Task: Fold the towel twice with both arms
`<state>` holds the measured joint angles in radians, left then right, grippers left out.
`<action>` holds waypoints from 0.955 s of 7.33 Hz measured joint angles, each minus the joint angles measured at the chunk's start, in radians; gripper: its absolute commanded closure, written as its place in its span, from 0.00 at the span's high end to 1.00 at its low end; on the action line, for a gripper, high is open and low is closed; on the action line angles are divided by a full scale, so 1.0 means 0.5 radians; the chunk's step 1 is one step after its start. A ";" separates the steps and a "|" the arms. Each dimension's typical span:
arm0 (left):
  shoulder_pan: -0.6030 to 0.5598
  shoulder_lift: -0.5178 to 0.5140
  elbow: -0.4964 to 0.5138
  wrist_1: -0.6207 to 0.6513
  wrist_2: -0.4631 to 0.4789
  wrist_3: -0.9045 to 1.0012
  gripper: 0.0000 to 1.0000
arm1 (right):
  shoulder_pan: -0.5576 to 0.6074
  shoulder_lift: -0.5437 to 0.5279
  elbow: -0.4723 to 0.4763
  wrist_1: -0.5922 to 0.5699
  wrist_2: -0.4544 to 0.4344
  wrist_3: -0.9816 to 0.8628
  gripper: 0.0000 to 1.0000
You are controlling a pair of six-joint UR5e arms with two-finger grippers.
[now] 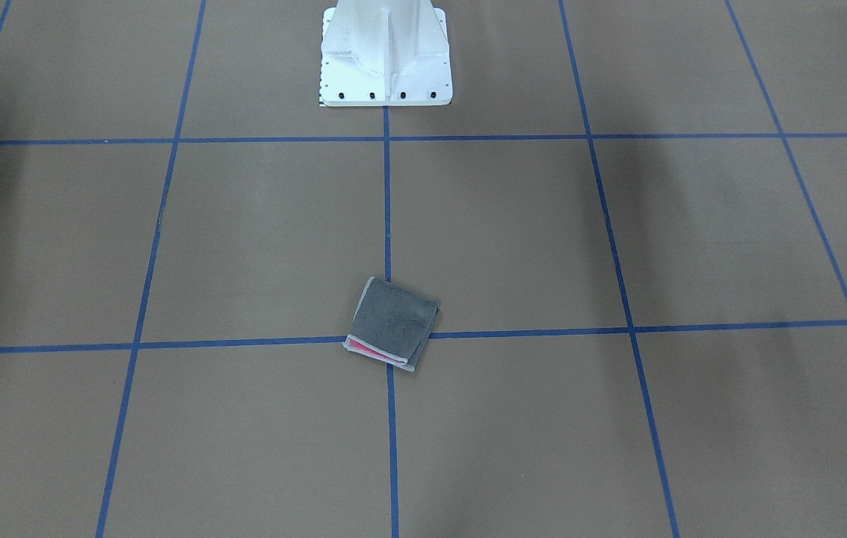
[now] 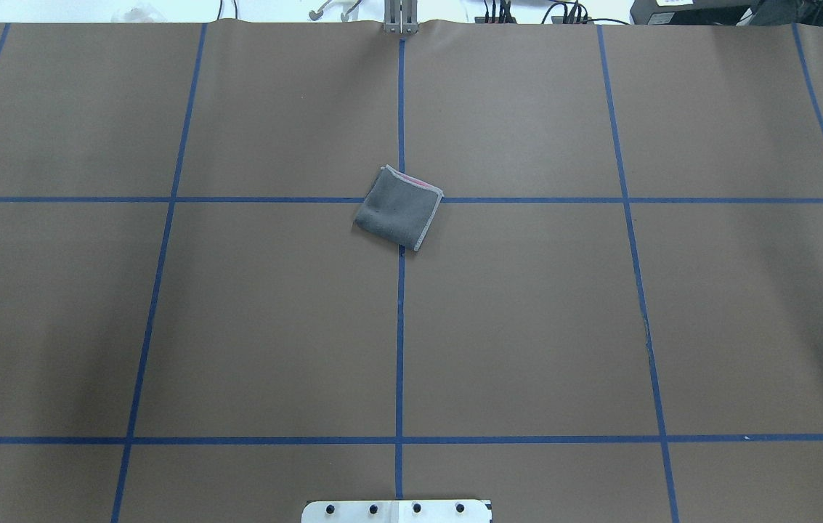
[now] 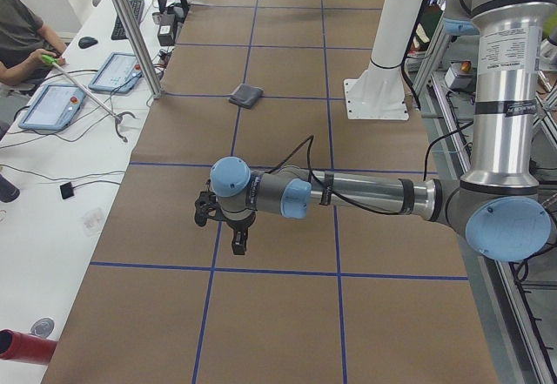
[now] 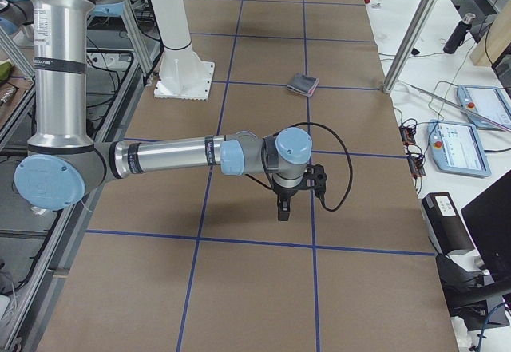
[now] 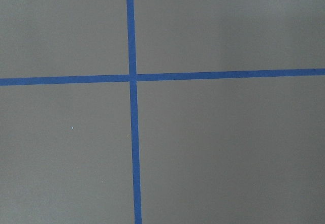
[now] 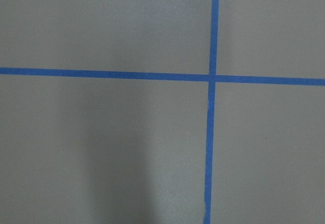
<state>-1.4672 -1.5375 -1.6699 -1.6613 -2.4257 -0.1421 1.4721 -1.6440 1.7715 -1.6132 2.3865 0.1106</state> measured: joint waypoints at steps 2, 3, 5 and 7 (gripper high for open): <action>0.001 -0.004 -0.010 -0.008 -0.009 -0.001 1.00 | -0.011 -0.027 0.013 0.005 -0.107 -0.001 1.00; 0.000 0.001 -0.026 -0.012 -0.010 0.001 1.00 | -0.045 -0.016 0.017 0.007 -0.138 -0.001 1.00; 0.000 0.009 -0.043 -0.016 -0.009 0.003 1.00 | -0.105 -0.014 0.023 0.000 -0.127 -0.007 1.00; 0.001 0.008 -0.043 -0.013 -0.008 0.006 1.00 | -0.074 -0.046 0.018 0.002 -0.035 -0.017 1.00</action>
<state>-1.4668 -1.5334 -1.6914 -1.6677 -2.4295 -0.1391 1.4350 -1.6671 1.7803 -1.6122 2.3692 0.1022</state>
